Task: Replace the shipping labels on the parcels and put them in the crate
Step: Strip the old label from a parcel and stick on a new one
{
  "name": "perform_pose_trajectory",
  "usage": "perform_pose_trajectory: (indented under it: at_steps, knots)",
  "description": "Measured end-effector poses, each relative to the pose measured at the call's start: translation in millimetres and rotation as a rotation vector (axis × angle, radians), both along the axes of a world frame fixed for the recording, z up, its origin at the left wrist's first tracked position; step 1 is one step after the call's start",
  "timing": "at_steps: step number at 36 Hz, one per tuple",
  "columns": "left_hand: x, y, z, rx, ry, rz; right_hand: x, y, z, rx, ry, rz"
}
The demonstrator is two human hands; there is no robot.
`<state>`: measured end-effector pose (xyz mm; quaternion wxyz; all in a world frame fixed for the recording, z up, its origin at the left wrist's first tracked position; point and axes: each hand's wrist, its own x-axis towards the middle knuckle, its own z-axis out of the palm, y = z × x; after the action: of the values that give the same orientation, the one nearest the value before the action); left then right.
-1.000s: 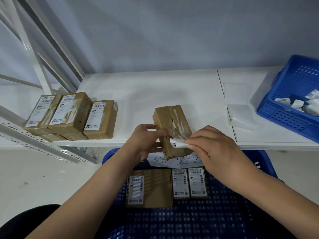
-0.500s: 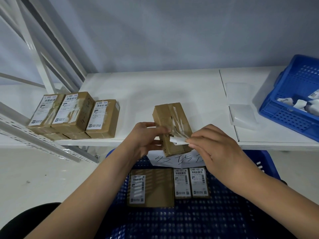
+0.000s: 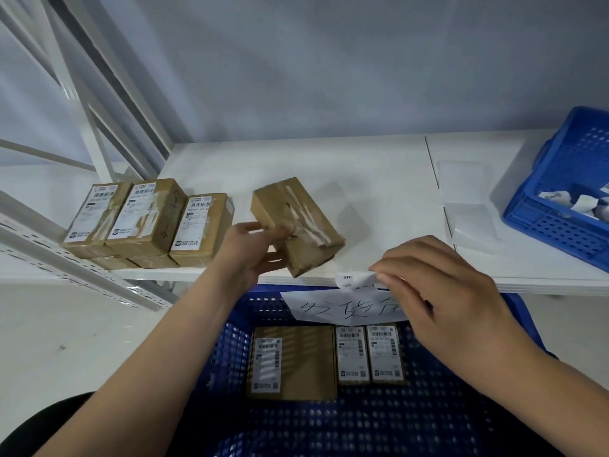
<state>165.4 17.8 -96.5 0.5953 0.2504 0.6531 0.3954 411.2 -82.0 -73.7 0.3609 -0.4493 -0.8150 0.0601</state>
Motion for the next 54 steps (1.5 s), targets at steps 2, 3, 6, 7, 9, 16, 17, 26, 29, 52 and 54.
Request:
perform_pose_trajectory:
  at_steps: [2, 3, 6, 7, 9, 16, 17, 26, 29, 52, 54]
  knots:
    - [4.3, -2.6, 0.5, 0.014, 0.016, -0.062, 7.3, 0.5, -4.6, -0.041, -0.019, -0.026]
    - [8.2, -5.0, -0.5, 0.014, 0.015, -0.097, 10.6, 1.6, -7.6, -0.058, -0.023, -0.042]
    - [19.8, -9.8, -3.7, 0.018, -0.039, -0.180, 16.8, 7.5, -10.4, -0.111, -0.010, -0.111]
    - [22.7, -10.2, -3.4, 0.025, -0.048, -0.206, 18.5, 9.9, -9.3, -0.132, 0.001, -0.138]
    - [27.3, -10.6, -2.9, 0.041, -0.069, -0.257, 21.9, 14.5, -7.4, -0.185, 0.032, -0.195]
    - [31.9, -15.2, -4.9, 0.032, -0.127, -0.384, 27.5, 29.1, -1.1, -0.461, 0.337, -0.411]
    - [32.1, -16.3, -4.6, 0.034, -0.131, -0.398, 27.7, 30.8, -0.6, -0.525, 0.410, -0.447]
    - [37.3, -20.3, -2.7, 0.027, -0.156, -0.406, 24.4, 39.4, -8.2, -0.909, 1.044, -0.618]
    - [36.9, -20.3, -1.9, 0.031, -0.157, -0.390, 22.1, 41.9, -10.0, -0.955, 1.066, -0.611]
    - [55.4, -37.2, -10.6, 0.108, -0.092, -0.564, 11.5, 33.8, -23.3, -1.058, 0.934, -0.236]
    - [54.3, -34.3, -9.6, 0.112, -0.108, -0.557, 13.4, 36.2, -23.5, -1.028, 0.930, -0.243]
